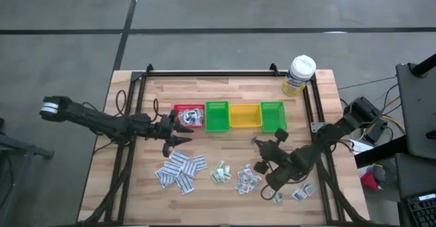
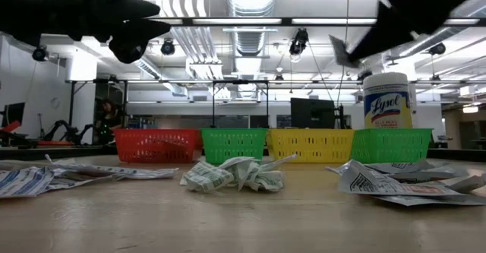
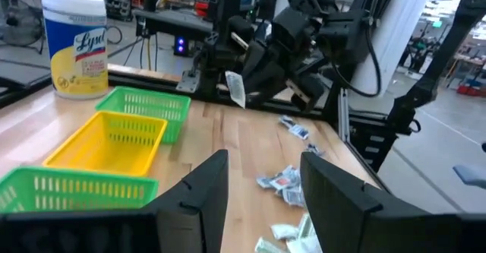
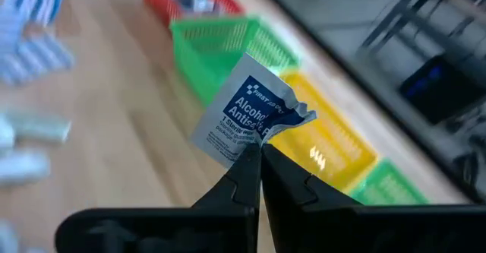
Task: Pick & Place First Aid Supplies
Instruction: Put the alcohol pad into the red basket
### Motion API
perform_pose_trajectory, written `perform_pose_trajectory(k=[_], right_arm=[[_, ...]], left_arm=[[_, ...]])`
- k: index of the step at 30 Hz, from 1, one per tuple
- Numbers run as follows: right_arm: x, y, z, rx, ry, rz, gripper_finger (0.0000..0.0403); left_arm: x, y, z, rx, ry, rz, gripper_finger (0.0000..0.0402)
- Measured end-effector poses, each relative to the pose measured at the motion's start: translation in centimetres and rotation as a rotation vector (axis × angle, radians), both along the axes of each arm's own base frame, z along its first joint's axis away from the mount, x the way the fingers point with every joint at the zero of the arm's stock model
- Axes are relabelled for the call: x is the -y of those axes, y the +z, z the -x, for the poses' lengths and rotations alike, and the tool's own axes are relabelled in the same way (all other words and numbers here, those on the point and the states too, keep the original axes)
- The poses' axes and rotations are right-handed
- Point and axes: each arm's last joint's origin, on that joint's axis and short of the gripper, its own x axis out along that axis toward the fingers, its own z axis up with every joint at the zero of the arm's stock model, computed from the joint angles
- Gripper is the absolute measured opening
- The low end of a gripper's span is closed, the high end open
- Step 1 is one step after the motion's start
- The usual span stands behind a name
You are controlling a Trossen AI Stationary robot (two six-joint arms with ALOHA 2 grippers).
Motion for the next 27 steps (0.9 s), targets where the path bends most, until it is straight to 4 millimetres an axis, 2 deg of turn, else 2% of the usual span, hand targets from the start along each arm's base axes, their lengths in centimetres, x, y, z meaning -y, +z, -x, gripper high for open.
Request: perform_pose_trajectory(k=[6,15,27], right_arm=[[0.3,0.5,-2.0,0.069,-0.008,0.109,0.0008],[1.1,1.4,-3.9,0.145,-0.033,0.157,0.0008],[2.3,3.0,-6.2,0.196,-0.032,0.209,0.0008]], left_arm=[[0.1,-0.3,-1.0,0.038,0.001,-0.003,0.0158],[0.2,-0.6,-2.2,0.074,0.021,-0.050,0.0158],[0.7,1.1,-6.6,0.078,0.046,-0.137,0.0158]])
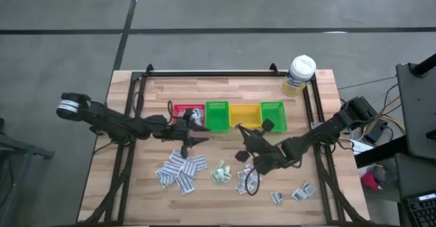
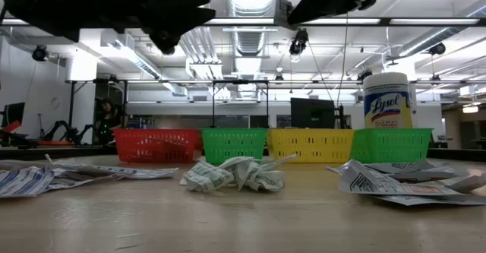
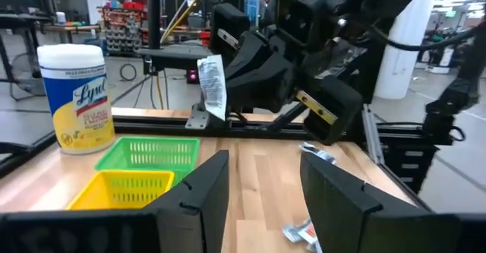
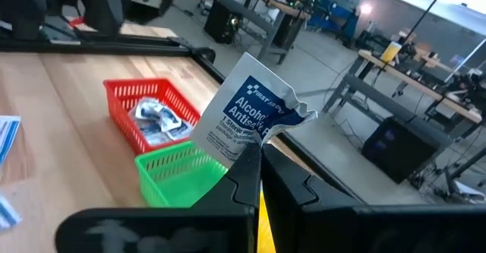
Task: Pick & Place First Aid Supplies
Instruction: Put the alcohol pad into the red basket
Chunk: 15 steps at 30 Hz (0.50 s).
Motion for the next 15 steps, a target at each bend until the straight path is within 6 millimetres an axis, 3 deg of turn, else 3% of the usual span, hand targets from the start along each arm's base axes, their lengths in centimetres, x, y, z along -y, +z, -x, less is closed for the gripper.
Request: perform_pose_trajectory(k=[15], right_arm=[[0.1,0.1,-0.2,0.001,0.001,0.010,0.0008]], left_arm=[[0.1,1.6,-5.5,0.006,0.170,-0.085,0.0158]])
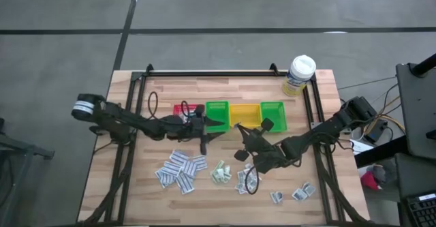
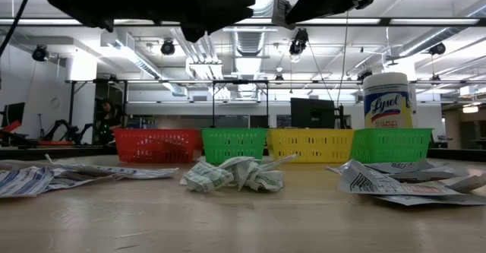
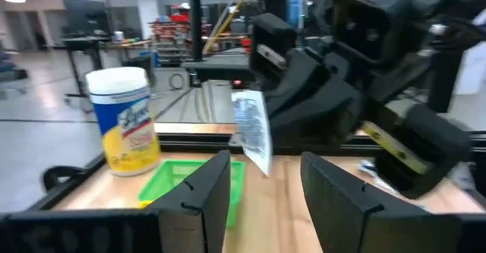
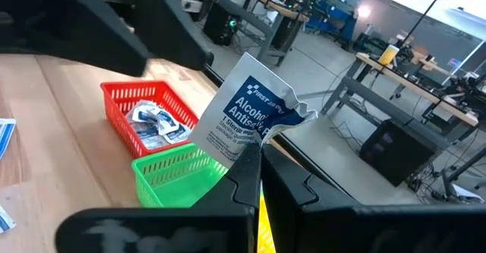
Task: Pick & Place First Aid Supplies
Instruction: Put the alcohol pad into the red basket
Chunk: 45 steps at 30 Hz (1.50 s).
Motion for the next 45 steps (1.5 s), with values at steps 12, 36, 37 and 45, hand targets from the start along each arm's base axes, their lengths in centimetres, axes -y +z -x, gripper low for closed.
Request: perform_pose_trajectory(k=[12,36,37,45], right_arm=[[0.0,-0.1,0.0,-0.007,0.001,0.006,0.0008],[0.0,0.0,0.0,-0.002,0.004,0.001,0.0008],[0.0,0.0,0.0,-0.001,0.004,0.000,0.0008],[0.0,0.0,0.0,0.001,0.005,-0.001,0.0008]], left_arm=[[-0.2,0.4,-2.2,-0.012,0.034,0.002,0.0158],[-0.9,0.7,-4.3,-0.053,0.056,0.051,0.0149],[-1.0,0.7,-4.3,-0.053,0.057,0.053,0.0141],[-0.9,0.6,-4.3,-0.064,-0.005,0.021,0.0011]])
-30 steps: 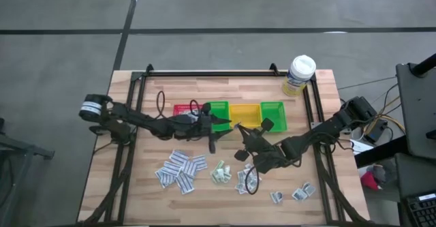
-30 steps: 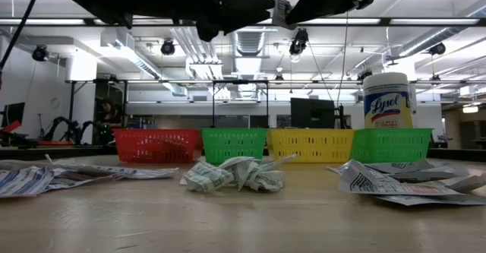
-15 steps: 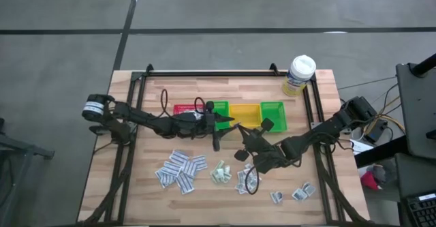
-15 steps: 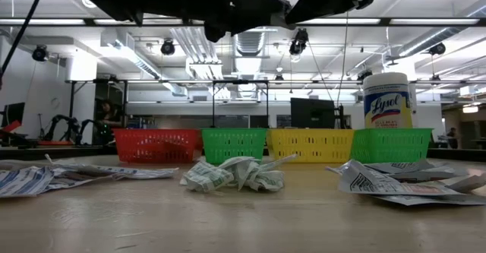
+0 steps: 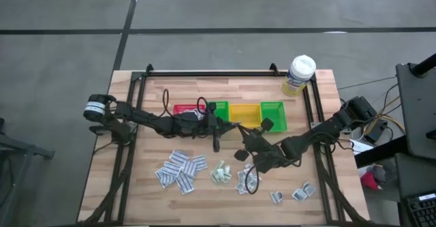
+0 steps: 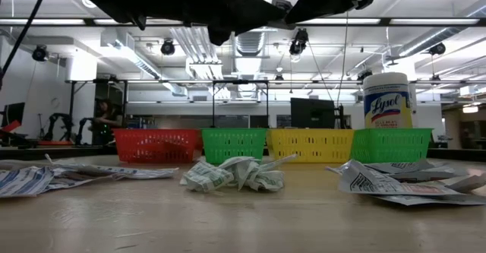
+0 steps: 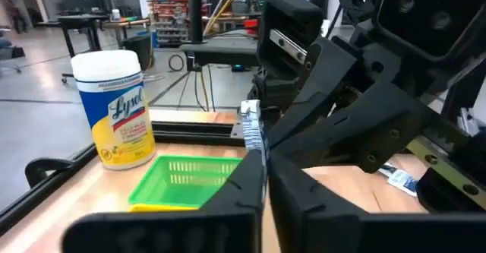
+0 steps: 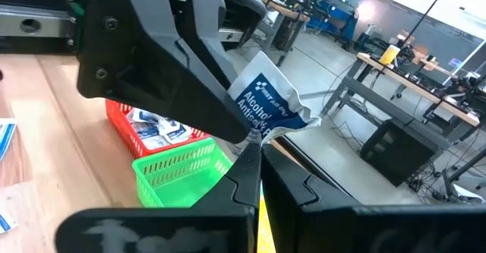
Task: Pick & Place First Aid Supplies
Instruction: Put the alcohol pad into the red basket
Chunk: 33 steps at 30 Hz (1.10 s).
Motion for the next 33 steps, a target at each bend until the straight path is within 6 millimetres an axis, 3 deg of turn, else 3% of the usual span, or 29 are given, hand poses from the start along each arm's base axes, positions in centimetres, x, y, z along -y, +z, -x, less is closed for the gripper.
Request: perform_pose_trajectory(k=[21,26,33], right_arm=[[-0.1,-0.6,0.6,-0.069,0.010,0.020,0.0008],[0.2,-1.2,1.2,-0.086,-0.022,0.000,0.0008],[-0.1,-1.9,2.3,-0.161,-0.016,0.019,0.0008]], left_arm=[[-0.1,-0.6,0.6,-0.140,0.012,0.039,0.0000],[-0.4,-0.4,2.3,-0.240,0.100,0.049,0.0000],[-1.4,-0.4,6.3,-0.402,0.370,0.114,0.0000]])
